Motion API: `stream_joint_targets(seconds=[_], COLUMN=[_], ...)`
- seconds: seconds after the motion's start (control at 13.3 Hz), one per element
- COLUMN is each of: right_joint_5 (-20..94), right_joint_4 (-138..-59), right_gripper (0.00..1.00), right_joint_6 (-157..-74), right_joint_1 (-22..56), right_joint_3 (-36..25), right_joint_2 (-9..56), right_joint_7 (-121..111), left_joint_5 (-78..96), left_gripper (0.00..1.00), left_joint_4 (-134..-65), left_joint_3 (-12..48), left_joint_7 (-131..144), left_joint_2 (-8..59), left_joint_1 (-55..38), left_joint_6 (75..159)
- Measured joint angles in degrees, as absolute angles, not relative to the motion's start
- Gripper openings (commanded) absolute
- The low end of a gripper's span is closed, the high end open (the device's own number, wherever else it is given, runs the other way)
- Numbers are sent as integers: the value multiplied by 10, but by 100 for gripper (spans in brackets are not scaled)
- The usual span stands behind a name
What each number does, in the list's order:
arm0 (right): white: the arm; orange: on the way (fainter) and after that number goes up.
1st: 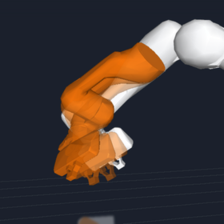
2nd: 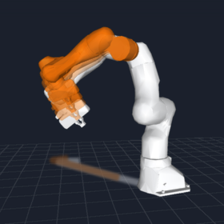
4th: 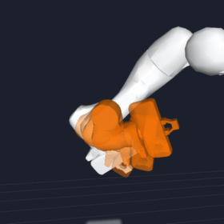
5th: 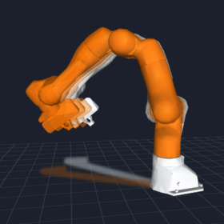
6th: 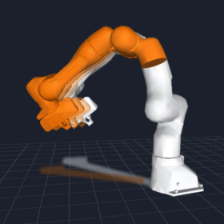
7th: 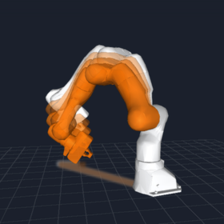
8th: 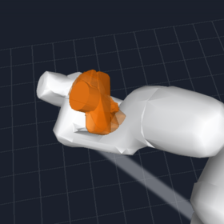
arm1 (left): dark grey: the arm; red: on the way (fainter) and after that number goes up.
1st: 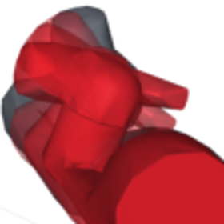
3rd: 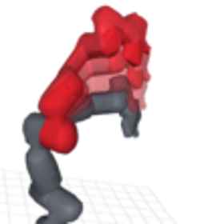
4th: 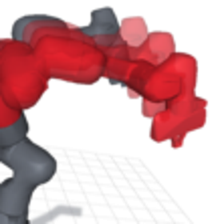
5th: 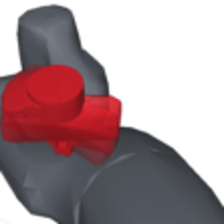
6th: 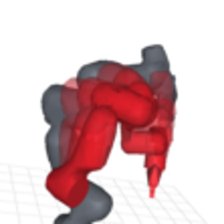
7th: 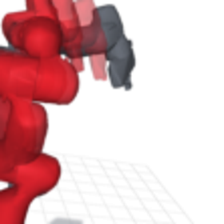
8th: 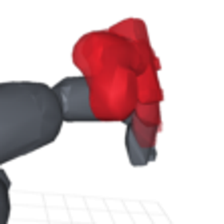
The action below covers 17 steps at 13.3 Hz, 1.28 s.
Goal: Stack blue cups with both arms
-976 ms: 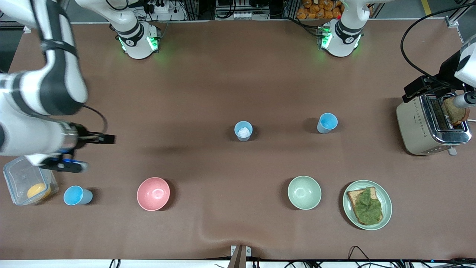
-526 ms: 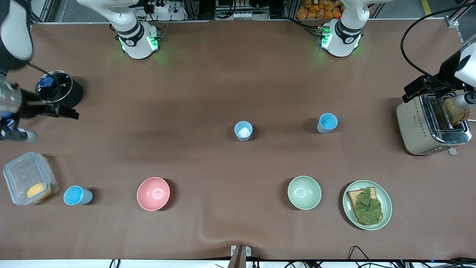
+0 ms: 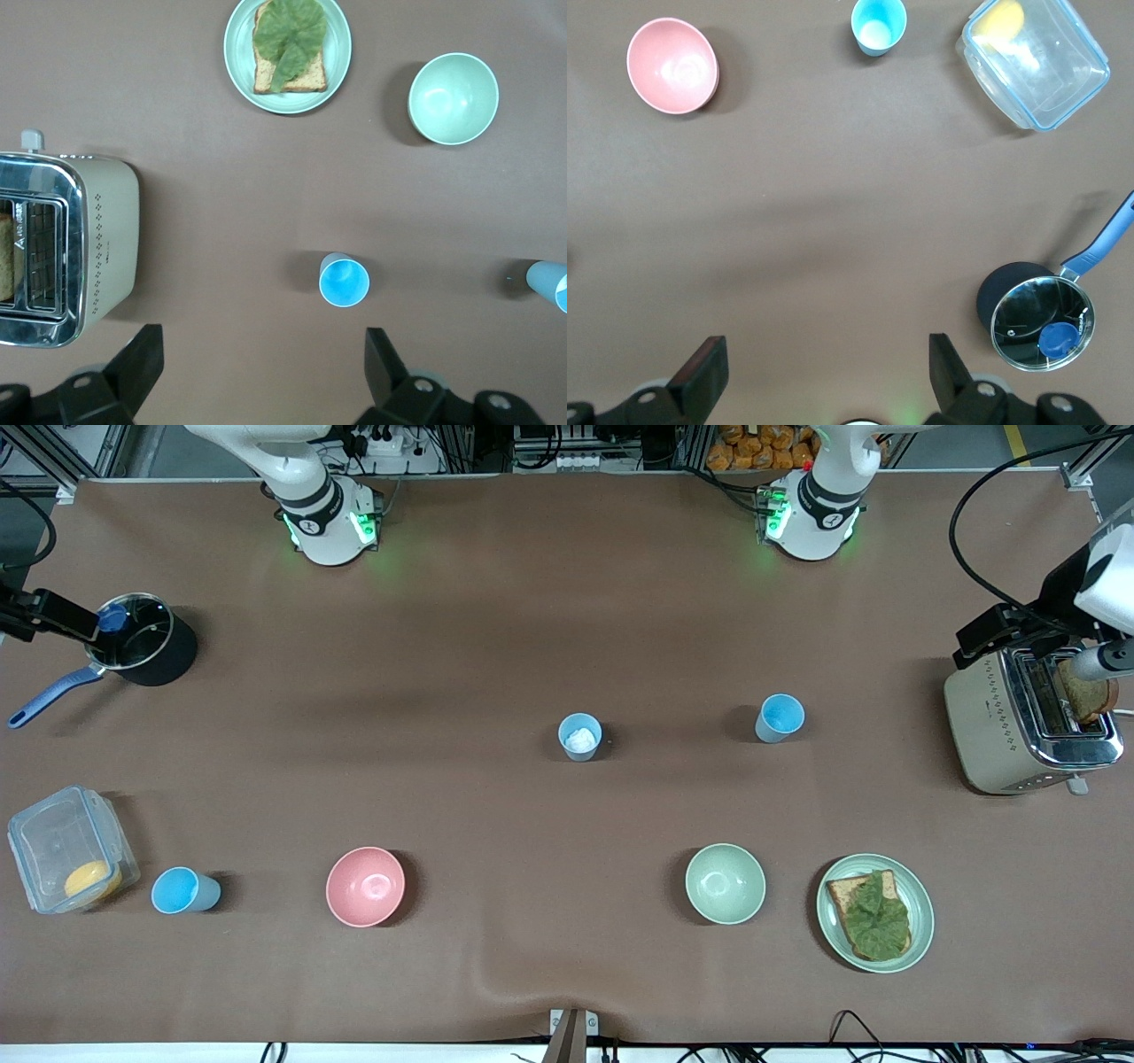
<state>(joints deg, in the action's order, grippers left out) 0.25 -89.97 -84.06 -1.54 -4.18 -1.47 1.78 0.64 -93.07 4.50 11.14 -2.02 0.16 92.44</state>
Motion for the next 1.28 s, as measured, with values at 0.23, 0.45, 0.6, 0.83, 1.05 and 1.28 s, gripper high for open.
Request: stream_joint_targets(seconds=[0.23, 0.45, 0.6, 0.83, 1.05, 1.28], right_joint_5=[1, 0, 0, 0, 0, 0], right_joint_4=[-902, -904, -905, -906, -906, -906], right_gripper=[100, 100, 100, 100, 100, 100], right_joint_6=[-842, -843, -843, -842, -842, -842], right_joint_1=[-15, -15, -15, -15, -15, -15], right_joint_3=[-36, -33, -33, -33, -33, -33], right_joint_2=[-13, -13, -13, -13, -13, -13], right_joint_7=[13, 12, 12, 12, 12, 12], left_joint_5=[6, 6, 6, 6, 6, 6], left_gripper=[100, 100, 100, 100, 100, 100], left_joint_4=[-931, -922, -908, -897, -889, -888], left_joint_3=[48, 57, 60, 62, 60, 57], left_joint_7=[111, 111, 111, 111, 111, 111], left_joint_2=[-20, -17, -5, 6, 4, 4], left_joint_1=[-5, -6, -6, -5, 5, 24], left_joint_6=[928, 931, 931, 892, 842, 836])
